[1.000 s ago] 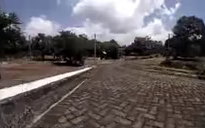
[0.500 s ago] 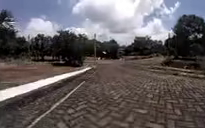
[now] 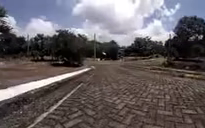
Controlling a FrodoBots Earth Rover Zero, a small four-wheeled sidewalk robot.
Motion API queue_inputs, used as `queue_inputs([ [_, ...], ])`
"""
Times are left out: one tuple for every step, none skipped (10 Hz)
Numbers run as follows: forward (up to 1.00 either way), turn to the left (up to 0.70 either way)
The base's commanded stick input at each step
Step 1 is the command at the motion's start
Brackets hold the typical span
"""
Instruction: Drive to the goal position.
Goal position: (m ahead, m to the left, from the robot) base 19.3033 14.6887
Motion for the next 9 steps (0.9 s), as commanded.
queue_inputs([
  [0.70, 0.00],
  [0.70, 0.00],
  [0.70, 0.00],
  [0.70, 0.00],
  [0.70, 0.00],
  [0.70, 0.00],
  [0.70, 0.00],
  [0.70, 0.00],
  [0.70, 0.00],
])
